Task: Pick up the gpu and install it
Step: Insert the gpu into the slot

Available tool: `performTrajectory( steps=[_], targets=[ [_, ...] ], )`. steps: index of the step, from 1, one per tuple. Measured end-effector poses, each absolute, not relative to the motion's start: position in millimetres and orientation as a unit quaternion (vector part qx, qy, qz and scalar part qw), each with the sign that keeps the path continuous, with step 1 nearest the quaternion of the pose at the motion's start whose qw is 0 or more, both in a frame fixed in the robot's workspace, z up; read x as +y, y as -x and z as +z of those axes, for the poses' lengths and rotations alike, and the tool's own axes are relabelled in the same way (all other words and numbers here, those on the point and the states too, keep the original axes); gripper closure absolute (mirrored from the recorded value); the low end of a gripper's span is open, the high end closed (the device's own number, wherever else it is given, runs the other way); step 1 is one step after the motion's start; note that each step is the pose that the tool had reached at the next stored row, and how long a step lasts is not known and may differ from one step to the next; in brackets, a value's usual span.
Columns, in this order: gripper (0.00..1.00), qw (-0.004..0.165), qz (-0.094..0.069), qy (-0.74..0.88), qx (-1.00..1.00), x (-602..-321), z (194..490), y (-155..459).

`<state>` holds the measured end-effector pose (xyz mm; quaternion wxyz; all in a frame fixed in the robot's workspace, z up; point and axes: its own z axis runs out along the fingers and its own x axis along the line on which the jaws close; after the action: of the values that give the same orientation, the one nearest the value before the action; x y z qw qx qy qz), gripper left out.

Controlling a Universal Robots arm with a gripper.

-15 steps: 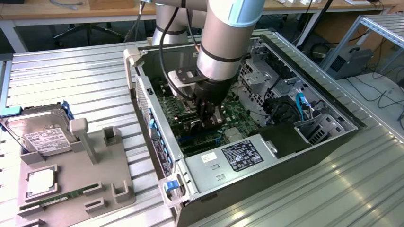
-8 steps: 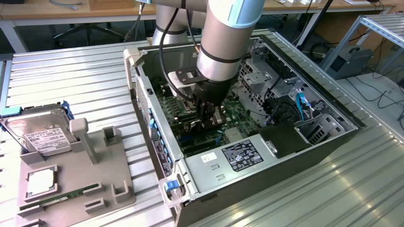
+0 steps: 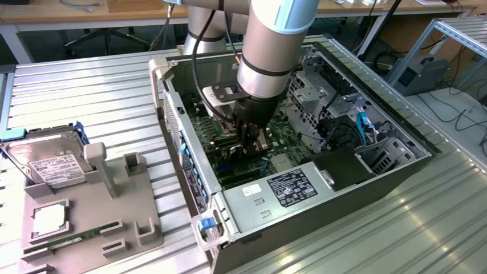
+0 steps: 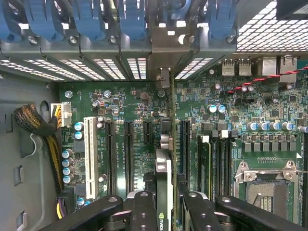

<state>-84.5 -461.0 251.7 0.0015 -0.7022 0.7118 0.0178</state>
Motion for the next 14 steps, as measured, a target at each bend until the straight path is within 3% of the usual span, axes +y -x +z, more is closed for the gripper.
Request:
performTrajectory(
  steps=[1, 2, 3, 4, 14],
  targets=[
    [0.72, 0.002, 0.018, 0.702, 0.712, -461.0, 251.2, 84.5],
    [0.6, 0.002, 0.018, 0.702, 0.712, -461.0, 251.6, 84.5],
    [0.6, 0.002, 0.018, 0.702, 0.712, -461.0, 251.6, 84.5],
    [0.54, 0.002, 0.018, 0.702, 0.712, -461.0, 251.6, 84.5],
    [0.54, 0.001, 0.018, 0.702, 0.712, -459.8, 257.2, 84.5]
  ],
)
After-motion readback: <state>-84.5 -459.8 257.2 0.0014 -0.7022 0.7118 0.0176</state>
